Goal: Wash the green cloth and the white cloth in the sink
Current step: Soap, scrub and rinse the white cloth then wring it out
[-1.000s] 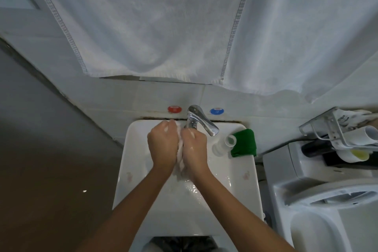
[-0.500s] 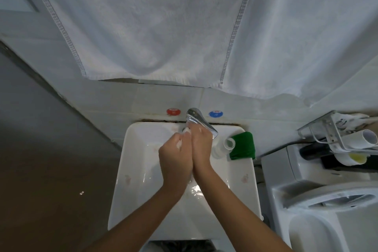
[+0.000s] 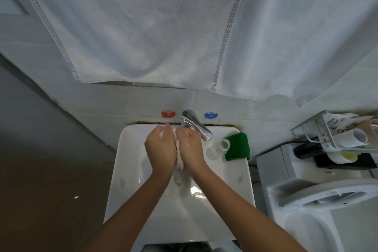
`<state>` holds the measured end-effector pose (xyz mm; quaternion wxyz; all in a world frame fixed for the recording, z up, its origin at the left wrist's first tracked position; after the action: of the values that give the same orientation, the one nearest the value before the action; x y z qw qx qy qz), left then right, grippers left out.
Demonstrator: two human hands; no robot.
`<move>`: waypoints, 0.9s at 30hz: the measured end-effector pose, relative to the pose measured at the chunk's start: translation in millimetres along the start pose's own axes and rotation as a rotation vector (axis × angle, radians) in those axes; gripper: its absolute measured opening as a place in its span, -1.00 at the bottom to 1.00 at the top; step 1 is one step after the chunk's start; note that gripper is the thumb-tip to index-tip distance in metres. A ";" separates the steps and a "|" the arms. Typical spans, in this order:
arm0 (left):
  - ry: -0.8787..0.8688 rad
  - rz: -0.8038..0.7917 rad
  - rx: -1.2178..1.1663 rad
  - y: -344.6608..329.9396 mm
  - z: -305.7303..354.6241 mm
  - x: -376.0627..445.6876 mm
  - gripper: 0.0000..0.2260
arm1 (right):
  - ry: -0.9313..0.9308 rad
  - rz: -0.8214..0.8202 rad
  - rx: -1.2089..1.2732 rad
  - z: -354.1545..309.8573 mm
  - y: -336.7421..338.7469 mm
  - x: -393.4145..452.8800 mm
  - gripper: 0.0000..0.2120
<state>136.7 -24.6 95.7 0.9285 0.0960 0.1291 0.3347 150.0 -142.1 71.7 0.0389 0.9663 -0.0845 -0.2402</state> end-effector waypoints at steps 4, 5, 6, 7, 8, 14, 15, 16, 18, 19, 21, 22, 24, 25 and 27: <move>-0.111 -0.138 0.045 -6.4 6.7 -21.8 -0.69 | 0.013 0.043 0.051 -14.2 10.9 13.6 -0.71; -0.138 -0.180 0.068 -4.9 13.0 -18.3 -0.73 | 0.017 0.007 0.067 -13.8 8.7 12.3 -0.72; -0.165 -0.231 0.125 -3.5 19.4 -13.1 -0.78 | 0.029 -0.032 0.059 -13.7 7.4 9.9 -0.72; -0.191 -0.291 0.211 -1.7 24.6 -8.0 -0.82 | 0.049 -0.062 0.042 -13.8 7.5 7.9 -0.70; -0.220 -0.348 0.304 0.8 29.6 -3.4 -0.83 | 0.077 -0.080 0.019 -14.2 9.0 7.5 -0.66; -0.568 -0.672 0.796 13.0 49.4 -10.9 -0.40 | 0.253 -0.171 -0.175 -28.4 21.4 1.9 -0.58; -0.640 -0.693 0.916 12.7 46.3 -14.9 -0.33 | 0.258 -0.184 -0.200 -28.2 22.2 1.8 -0.62; -0.720 -0.691 1.021 12.2 43.0 -16.7 -0.33 | 0.258 -0.193 -0.234 -27.1 22.8 1.6 -0.66; -0.842 -0.648 1.071 11.7 42.8 -15.8 -0.52 | 0.254 -0.219 -0.316 -24.1 24.1 1.6 -0.70; -0.859 -0.630 1.036 13.7 44.1 -12.0 -0.60 | 0.255 -0.246 -0.363 -21.8 24.5 1.3 -0.70; -0.885 -0.604 0.976 19.1 47.4 -2.7 -0.62 | 0.251 -0.343 -0.492 -19.2 24.7 -2.1 -0.75; -0.897 -0.576 0.951 23.3 50.0 2.8 -0.66 | 0.229 -0.408 -0.555 -17.0 24.4 -5.3 -0.76; -0.881 -0.534 0.947 31.9 54.4 13.7 -0.75 | 0.173 -0.522 -0.648 -10.8 25.5 -10.8 -0.63; -0.889 -0.520 0.944 34.7 57.7 16.2 -0.76 | 0.148 -0.558 -0.688 -8.0 27.1 -12.6 -0.59; -0.918 -0.498 0.941 36.7 63.0 16.1 -0.72 | 0.155 -0.608 -0.765 -8.6 27.4 -16.3 -0.59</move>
<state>145.9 7.8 162.3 0.7979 0.5869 -0.1265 -0.0537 135.9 -165.8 90.0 0.3249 0.8787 0.2987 -0.1820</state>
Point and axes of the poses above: each hand's wrist, its own x-axis towards the middle knuckle, its own y-axis out of the back of the hand, z = x × y, the point moved 9 cm from there along x, towards the middle knuckle, and after that the axes turned 4 degrees about z, right-handed, at the moved point
